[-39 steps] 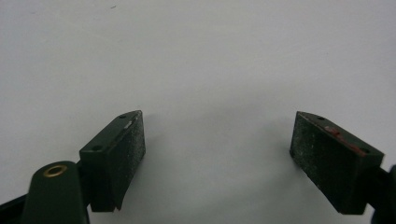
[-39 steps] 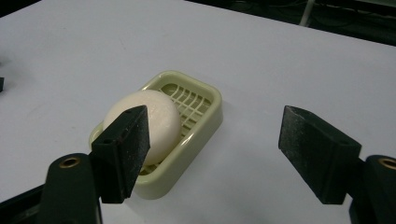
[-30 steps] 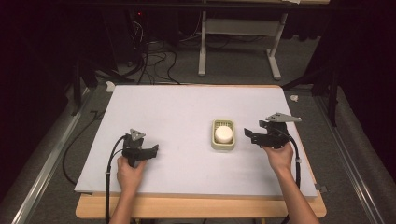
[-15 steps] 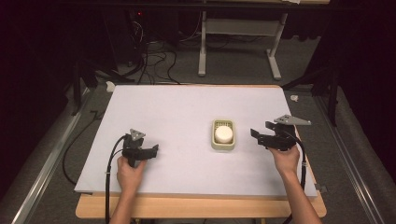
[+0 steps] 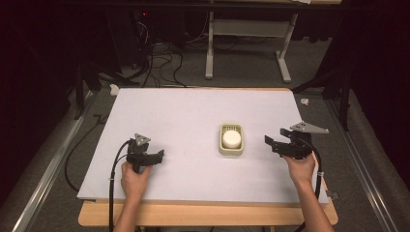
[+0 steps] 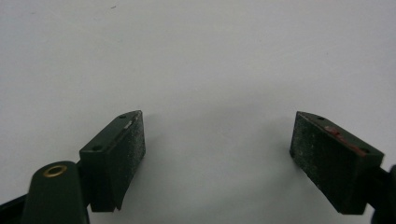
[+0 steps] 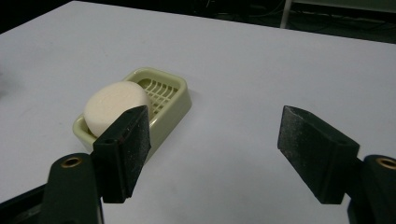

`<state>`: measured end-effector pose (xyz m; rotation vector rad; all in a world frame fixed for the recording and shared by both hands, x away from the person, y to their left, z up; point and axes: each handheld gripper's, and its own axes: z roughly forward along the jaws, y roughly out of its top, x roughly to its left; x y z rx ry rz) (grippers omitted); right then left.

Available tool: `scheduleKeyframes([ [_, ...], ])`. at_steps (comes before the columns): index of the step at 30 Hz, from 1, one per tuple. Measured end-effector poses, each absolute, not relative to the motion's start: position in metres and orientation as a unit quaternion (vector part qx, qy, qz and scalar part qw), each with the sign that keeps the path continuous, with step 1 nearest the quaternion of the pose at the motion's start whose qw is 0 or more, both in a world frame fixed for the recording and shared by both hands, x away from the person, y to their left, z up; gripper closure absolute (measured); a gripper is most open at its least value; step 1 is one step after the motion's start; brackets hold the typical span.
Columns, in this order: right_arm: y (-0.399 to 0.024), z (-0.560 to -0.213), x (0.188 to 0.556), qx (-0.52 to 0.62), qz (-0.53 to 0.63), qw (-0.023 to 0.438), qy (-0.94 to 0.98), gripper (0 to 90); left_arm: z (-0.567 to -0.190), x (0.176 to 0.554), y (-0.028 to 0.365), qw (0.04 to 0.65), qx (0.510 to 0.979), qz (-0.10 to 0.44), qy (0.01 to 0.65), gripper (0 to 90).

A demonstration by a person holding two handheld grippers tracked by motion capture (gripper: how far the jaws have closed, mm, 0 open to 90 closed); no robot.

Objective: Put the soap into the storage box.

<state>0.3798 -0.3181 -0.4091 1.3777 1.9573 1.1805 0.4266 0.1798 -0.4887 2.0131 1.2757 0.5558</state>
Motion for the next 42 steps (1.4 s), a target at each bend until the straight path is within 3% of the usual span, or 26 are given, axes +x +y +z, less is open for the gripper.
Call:
scheduleKeyframes([
  [42,-0.336,-0.441,0.364,0.531,0.420,0.214,0.704,26.9,-0.489,0.427,0.180,0.340,0.773,0.213,0.490,18.5],
])
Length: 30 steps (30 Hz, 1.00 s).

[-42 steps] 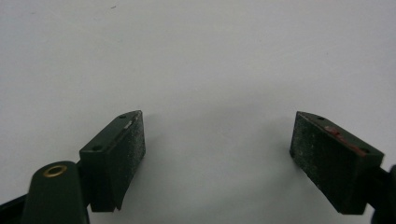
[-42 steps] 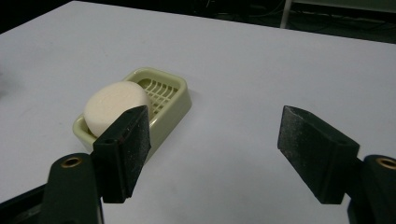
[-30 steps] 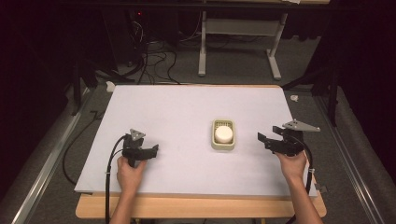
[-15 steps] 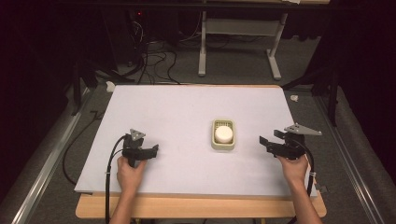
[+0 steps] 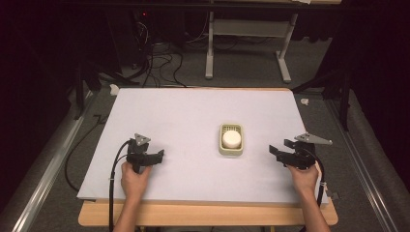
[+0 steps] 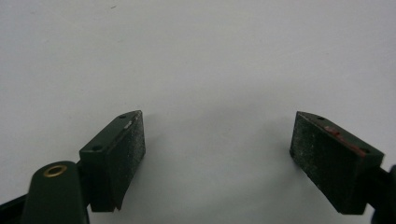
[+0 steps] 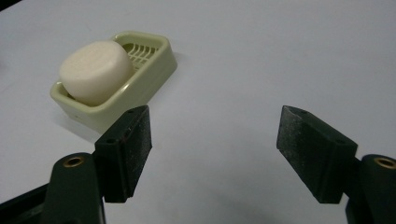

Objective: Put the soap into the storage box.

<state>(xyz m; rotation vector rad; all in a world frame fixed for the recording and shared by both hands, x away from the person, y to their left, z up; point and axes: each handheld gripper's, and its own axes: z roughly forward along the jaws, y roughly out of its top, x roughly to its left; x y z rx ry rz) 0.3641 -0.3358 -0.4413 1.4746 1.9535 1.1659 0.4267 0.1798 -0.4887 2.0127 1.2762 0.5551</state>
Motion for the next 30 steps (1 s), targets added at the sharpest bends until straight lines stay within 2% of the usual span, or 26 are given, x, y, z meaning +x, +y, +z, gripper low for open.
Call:
scheduleKeyframes([
  [23,-0.337,-0.469,0.368,0.557,0.378,0.196,0.713,27.5,-0.489,0.427,0.180,0.340,0.774,0.213,0.490,18.5],
  [30,-0.332,-0.475,0.371,0.555,0.357,0.204,0.723,27.4,-0.489,0.427,0.180,0.340,0.773,0.213,0.490,18.5],
])
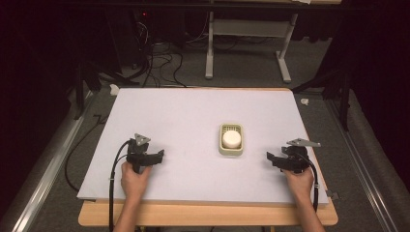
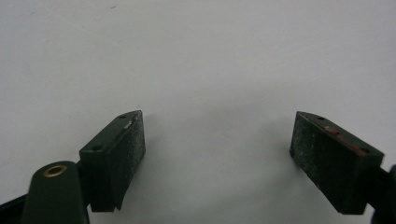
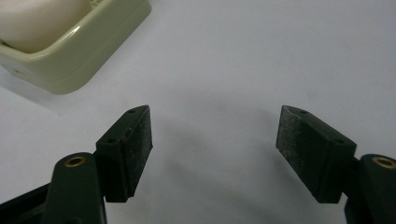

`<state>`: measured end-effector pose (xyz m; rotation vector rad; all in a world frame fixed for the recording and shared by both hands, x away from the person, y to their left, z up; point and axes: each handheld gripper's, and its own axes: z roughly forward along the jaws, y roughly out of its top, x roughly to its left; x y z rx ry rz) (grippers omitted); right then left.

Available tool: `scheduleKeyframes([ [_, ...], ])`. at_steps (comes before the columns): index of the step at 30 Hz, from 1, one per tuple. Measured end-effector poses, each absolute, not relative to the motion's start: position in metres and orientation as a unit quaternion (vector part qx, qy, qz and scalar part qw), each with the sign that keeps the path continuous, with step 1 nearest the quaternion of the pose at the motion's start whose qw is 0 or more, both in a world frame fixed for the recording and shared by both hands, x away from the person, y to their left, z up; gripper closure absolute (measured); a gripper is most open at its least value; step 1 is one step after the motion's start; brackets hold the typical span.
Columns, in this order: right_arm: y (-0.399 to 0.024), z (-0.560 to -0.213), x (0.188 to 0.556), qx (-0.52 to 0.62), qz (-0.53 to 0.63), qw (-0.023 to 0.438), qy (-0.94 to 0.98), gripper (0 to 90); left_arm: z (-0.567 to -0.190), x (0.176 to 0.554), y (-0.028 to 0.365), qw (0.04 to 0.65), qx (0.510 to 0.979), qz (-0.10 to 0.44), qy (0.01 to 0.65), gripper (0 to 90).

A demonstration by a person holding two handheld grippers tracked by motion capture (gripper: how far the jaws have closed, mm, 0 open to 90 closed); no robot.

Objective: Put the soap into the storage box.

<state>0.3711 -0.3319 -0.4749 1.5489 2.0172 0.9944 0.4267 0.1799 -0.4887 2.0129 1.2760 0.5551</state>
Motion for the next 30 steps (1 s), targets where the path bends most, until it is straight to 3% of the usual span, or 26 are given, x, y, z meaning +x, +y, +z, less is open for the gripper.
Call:
scheduleKeyframes([
  [30,-0.317,-0.482,0.372,0.544,0.310,0.236,0.743,24.9,-0.489,0.426,0.180,0.340,0.774,0.215,0.490,18.6],
])
